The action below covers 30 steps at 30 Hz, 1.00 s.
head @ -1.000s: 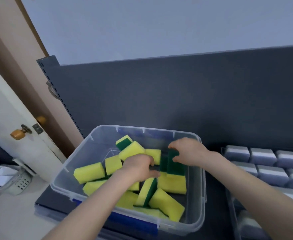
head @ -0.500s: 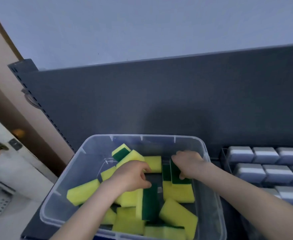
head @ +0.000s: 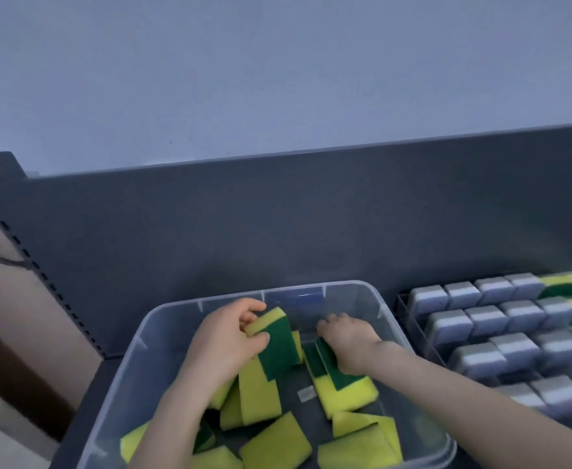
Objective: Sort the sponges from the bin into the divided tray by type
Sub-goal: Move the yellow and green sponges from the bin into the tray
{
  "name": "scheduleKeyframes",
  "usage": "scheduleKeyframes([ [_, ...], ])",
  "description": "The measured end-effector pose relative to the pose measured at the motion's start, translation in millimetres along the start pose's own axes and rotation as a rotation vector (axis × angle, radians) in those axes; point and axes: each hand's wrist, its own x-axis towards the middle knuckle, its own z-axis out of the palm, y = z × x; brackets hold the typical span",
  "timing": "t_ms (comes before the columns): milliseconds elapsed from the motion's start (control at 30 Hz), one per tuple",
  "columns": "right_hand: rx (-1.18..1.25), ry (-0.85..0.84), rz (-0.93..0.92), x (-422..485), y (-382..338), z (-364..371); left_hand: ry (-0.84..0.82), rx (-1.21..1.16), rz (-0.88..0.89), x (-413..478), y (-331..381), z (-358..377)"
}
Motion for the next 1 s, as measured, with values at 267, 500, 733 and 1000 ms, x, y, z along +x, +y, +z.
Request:
scheduleKeyframes([
  [267,0.532,0.332,0.323,-51,-4,-26,0.191,-0.043,0.143,-7,7,-7],
  [500,0.8,0.757,0.571,-124,-12,-26,0.213,-0.173,0.267,-22,30,16],
  [733,0.914,0.904,0.743,-187,-4,-7,0.164,-0.271,0.36,-41,67,50],
  [1000,0.951,1.075,0.846,-267,48,10,0.12,-0.343,0.45,-69,137,102],
])
